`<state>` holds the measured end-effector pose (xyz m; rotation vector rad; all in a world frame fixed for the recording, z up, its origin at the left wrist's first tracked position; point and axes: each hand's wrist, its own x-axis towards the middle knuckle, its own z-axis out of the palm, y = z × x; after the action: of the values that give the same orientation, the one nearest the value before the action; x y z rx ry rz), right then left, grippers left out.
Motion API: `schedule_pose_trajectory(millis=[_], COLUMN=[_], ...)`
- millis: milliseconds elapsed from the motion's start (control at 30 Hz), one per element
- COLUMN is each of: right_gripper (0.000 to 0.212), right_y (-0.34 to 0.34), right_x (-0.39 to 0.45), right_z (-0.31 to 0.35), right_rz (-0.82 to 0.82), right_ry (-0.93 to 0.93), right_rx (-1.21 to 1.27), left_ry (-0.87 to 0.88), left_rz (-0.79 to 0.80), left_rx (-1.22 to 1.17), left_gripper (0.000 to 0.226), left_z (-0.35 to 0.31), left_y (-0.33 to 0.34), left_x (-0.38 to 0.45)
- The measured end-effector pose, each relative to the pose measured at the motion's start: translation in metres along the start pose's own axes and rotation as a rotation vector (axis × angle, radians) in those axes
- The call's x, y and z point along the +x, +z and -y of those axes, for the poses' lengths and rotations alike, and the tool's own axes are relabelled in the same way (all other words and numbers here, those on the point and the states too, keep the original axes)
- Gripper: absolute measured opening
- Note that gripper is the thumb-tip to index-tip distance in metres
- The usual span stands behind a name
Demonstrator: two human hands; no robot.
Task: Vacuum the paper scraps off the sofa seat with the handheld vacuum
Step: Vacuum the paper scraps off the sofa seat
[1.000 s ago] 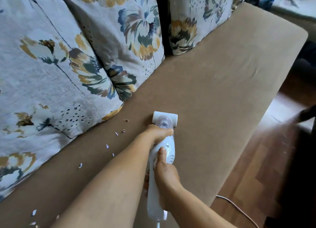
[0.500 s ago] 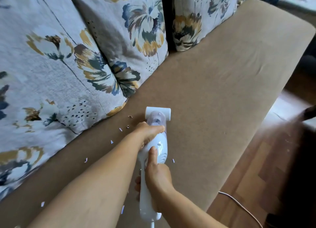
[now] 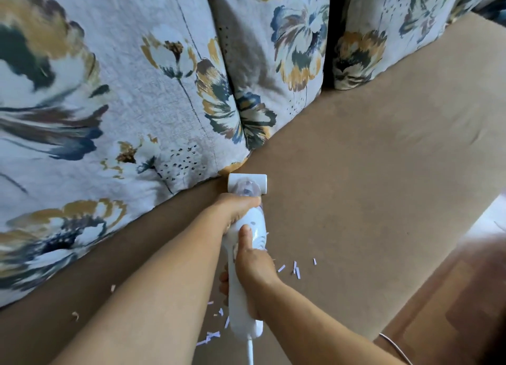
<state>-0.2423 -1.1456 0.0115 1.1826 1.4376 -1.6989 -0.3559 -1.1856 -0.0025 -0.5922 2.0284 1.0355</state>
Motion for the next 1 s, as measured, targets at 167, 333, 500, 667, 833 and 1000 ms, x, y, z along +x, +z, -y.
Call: schedule_pose_trajectory(millis=[167,333,500,667,833,1000], right_gripper=[0.074,0.072,0.077,0.077,0.075,0.074], right_y=[0.010,0.019,0.021,0.023,0.038,0.054], right_x=[-0.011,-0.029,-0.045,-0.059,-0.079,-0.101], right_z=[-0.010,-0.029,-0.062,-0.097,-0.131,-0.150], right_rz=[0.004,-0.017,-0.084,-0.132,-0.153,-0.146], right_ry=[0.027,0.060,0.066,0.067,0.068,0.091], right_rx=[-0.026,0.000,0.047,0.147,0.227,0.289], left_ry=[-0.003,-0.004,0.022,0.063,0.081,0.085], left_rz=[0.000,0.017,0.079,0.142,0.183,0.204], left_rx=[-0.030,-0.057,0.014,0.117,0.226,0.297], left_gripper=[0.035,0.044,0.065,0.074,0.077,0.073], left_z=[0.016,0.038,0.063,0.084,0.112,0.135], left_y=[-0.008,-0.008,0.005,0.017,0.021,0.012], left_x=[-0.007,-0.020,-0.037,-0.057,-0.078,-0.099])
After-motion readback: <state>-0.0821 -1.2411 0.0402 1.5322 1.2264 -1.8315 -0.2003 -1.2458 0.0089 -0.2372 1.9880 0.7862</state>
